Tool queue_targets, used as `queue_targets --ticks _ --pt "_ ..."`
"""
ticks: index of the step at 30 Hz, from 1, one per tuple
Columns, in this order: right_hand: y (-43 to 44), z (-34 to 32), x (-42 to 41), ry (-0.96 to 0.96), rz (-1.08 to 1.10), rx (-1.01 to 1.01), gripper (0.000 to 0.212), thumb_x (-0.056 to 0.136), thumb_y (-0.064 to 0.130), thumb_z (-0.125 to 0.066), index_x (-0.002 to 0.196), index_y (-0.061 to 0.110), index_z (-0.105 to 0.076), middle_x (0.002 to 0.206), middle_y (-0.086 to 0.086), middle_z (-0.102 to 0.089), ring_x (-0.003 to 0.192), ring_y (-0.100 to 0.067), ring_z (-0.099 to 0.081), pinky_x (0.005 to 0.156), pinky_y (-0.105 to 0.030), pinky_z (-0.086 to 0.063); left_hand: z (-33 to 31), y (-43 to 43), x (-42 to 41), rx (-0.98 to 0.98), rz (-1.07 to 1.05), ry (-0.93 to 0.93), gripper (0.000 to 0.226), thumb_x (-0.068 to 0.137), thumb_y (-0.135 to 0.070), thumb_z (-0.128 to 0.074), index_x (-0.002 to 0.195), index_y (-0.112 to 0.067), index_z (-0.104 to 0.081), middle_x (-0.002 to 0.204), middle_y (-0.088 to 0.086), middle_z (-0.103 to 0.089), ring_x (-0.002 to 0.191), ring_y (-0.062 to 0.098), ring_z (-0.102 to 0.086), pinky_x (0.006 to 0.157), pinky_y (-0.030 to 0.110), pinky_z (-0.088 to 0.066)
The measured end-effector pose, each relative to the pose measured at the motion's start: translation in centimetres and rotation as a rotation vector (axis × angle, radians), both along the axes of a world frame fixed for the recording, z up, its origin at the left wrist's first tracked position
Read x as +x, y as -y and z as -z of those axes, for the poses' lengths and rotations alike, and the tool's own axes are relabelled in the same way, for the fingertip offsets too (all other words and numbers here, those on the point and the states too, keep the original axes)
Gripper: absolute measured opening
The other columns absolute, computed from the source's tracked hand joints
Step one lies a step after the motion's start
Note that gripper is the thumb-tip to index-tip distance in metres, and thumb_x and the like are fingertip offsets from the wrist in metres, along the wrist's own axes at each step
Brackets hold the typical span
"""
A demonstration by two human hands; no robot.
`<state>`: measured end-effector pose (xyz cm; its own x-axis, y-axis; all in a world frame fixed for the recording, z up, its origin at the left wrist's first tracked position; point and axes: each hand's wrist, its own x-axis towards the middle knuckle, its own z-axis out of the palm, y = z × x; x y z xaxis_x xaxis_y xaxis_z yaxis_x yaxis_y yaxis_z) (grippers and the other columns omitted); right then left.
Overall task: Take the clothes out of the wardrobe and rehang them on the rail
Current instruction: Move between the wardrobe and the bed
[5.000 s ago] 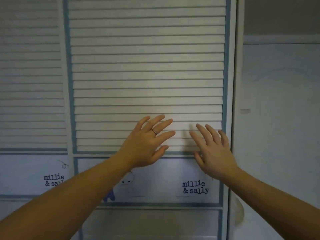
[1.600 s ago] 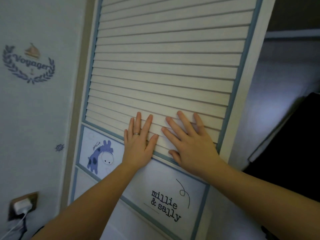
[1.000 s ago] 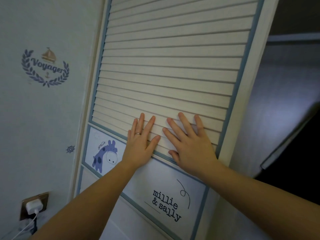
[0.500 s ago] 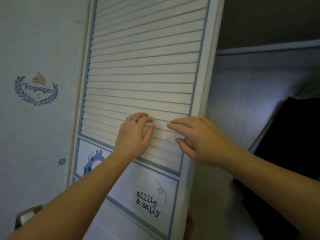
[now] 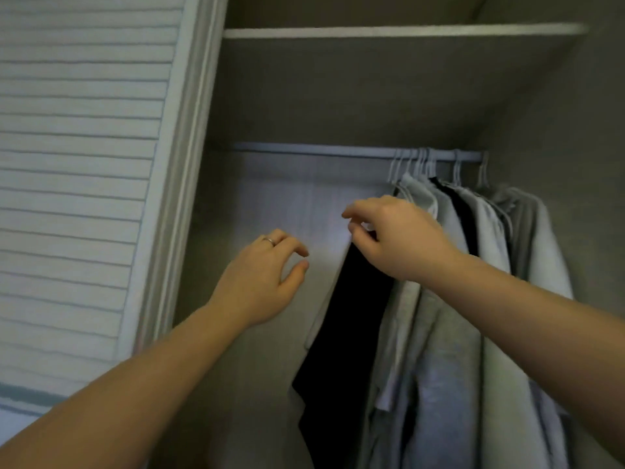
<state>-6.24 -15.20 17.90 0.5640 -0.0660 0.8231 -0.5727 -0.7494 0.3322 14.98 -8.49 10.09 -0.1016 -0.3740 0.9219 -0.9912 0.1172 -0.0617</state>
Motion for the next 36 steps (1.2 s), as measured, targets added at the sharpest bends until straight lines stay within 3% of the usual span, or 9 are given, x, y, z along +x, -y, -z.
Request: queue_targets --ticks 5,7,12,15,19,22,25,29,36 --pt "5.1 -2.9 -2.1 0.030 0.219 -0.009 0.041 0.086 0.037 -0.037 0.114 0.024 -0.064 0.107 0.000 -0.069 0.112 -0.029 -0.057 0.093 -0.040 -0.047 -2.0 8.7 -2.2 0.112 0.166 -0.152 0.032 0.097 -0.045 -0.048 0.120 -0.026 -0.059 0.125 -0.006 -0.056 0.115 0.018 -0.054 0.097 0.038 -0.045" --pt "7.0 -3.9 -2.4 0.029 0.336 -0.040 0.035 0.088 0.033 -0.043 0.115 0.022 -0.062 0.110 -0.003 -0.067 0.109 -0.030 -0.057 0.088 -0.038 -0.046 -3.0 12.1 -2.4 0.149 0.218 -0.191 0.032 0.098 -0.044 -0.050 0.125 -0.027 -0.056 0.131 -0.006 -0.053 0.121 0.017 -0.051 0.102 0.038 -0.043" --pt "10.6 -6.9 -1.6 0.000 0.573 0.035 0.040 0.093 0.039 -0.043 0.129 0.022 -0.054 0.128 -0.005 -0.060 0.117 -0.033 -0.052 0.092 -0.043 -0.041 -5.1 19.7 -2.3 0.237 0.406 -0.386 0.041 0.099 -0.048 -0.049 0.134 -0.027 -0.053 0.142 -0.004 -0.048 0.126 0.017 -0.049 0.103 0.033 -0.041" --pt "12.4 -8.4 -0.2 -0.083 0.743 0.113 0.050 0.095 0.049 -0.039 0.137 0.023 -0.045 0.138 -0.007 -0.052 0.126 -0.033 -0.045 0.097 -0.046 -0.033 -6.1 23.8 -1.8 0.262 0.447 -0.408 0.047 0.098 -0.053 -0.046 0.137 -0.026 -0.051 0.144 -0.003 -0.047 0.127 0.017 -0.049 0.103 0.032 -0.040" --pt "14.2 -9.6 2.2 -0.094 0.880 0.060 0.035 0.094 0.041 -0.045 0.115 0.016 -0.056 0.126 -0.010 -0.057 0.118 -0.032 -0.050 0.097 -0.045 -0.032 -6.9 28.1 -1.6 0.279 0.535 -0.472 0.052 0.099 -0.055 -0.043 0.140 -0.023 -0.050 0.144 0.000 -0.048 0.127 0.019 -0.050 0.102 0.031 -0.040" --pt "15.2 -10.3 3.9 -0.063 0.911 -0.016 0.017 0.092 0.015 -0.049 0.107 0.012 -0.057 0.122 -0.015 -0.056 0.111 -0.036 -0.057 0.086 -0.043 -0.041 -7.3 30.8 -1.5 0.294 0.611 -0.510 0.052 0.100 -0.056 -0.041 0.138 -0.023 -0.053 0.142 0.002 -0.051 0.125 0.020 -0.052 0.097 0.029 -0.039" --pt "16.2 -10.9 5.4 0.016 0.930 -0.009 0.030 0.090 -0.002 -0.049 0.118 0.004 -0.058 0.121 -0.017 -0.057 0.108 -0.039 -0.059 0.072 -0.040 -0.041 -7.1 32.9 -1.3 0.324 0.660 -0.552 0.054 0.100 -0.058 -0.039 0.141 -0.025 -0.049 0.146 0.002 -0.047 0.129 0.021 -0.050 0.098 0.030 -0.038" --pt "17.7 -11.7 6.3 0.056 0.955 -0.079 0.032 0.089 -0.004 -0.050 0.119 0.004 -0.056 0.116 -0.016 -0.057 0.106 -0.038 -0.059 0.067 -0.040 -0.040 -6.6 34.9 -0.8 0.347 0.716 -0.586 0.063 0.096 -0.066 -0.038 0.148 -0.029 -0.040 0.154 0.002 -0.041 0.136 0.022 -0.044 0.113 0.039 -0.035" --pt "18.5 -12.5 7.6 0.099 0.859 -0.058 0.030 0.092 -0.003 -0.046 0.121 -0.003 -0.054 0.116 -0.022 -0.054 0.105 -0.042 -0.056 0.069 -0.042 -0.041 -6.8 35.4 -0.6 0.377 0.640 -0.622 0.076 0.094 -0.072 -0.031 0.157 -0.030 -0.023 0.164 0.000 -0.021 0.147 0.029 -0.026 0.118 0.050 -0.025"
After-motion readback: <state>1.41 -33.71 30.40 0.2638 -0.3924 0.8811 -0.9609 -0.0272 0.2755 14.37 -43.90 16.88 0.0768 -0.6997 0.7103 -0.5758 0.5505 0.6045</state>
